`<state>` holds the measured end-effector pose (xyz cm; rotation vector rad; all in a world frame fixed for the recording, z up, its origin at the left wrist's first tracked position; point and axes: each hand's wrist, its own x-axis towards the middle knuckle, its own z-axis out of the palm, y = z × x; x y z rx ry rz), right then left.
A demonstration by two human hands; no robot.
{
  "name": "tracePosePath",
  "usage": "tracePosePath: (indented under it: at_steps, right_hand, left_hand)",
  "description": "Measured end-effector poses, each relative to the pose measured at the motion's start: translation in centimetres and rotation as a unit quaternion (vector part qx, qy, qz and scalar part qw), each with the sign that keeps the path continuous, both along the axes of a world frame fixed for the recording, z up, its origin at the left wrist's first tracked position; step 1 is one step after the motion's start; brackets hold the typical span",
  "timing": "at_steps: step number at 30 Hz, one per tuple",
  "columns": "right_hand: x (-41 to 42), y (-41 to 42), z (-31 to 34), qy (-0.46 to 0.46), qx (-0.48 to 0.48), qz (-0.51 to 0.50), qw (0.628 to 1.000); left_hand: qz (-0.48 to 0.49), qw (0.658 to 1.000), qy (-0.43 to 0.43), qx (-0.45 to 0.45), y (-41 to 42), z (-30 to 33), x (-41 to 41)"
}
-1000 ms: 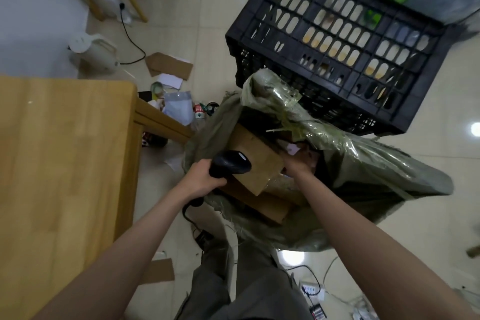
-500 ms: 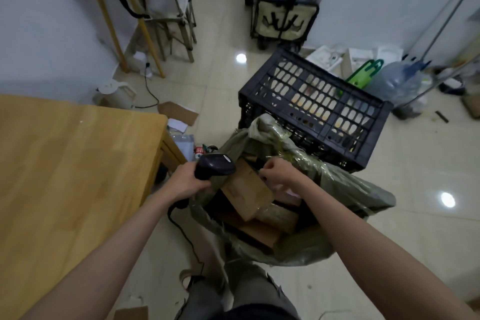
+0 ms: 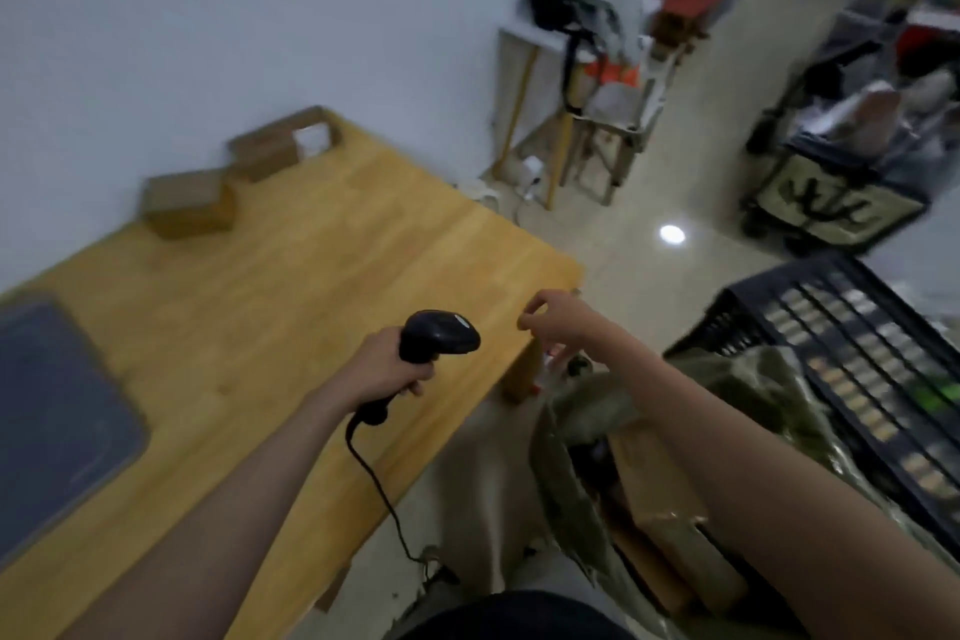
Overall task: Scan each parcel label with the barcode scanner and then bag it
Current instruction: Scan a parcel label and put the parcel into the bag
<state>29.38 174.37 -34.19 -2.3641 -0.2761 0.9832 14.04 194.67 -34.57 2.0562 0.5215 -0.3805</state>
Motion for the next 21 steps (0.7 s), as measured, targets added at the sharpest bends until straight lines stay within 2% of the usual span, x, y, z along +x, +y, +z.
tracePosePath:
  at_steps: [11,21]
  right_hand:
    - [-2.0,16.4,1.0,0.007,0.018,0.187,0.982]
    - [4.4,24.7,0.0,0.008,0.032,0.296,0.955]
  left_hand:
    - [0.223,0.975,-0.012,0.003,10.2,0.7,-9.2]
    - [0.326,0.944,0.024,0.039,14.1,0.2,-5.7]
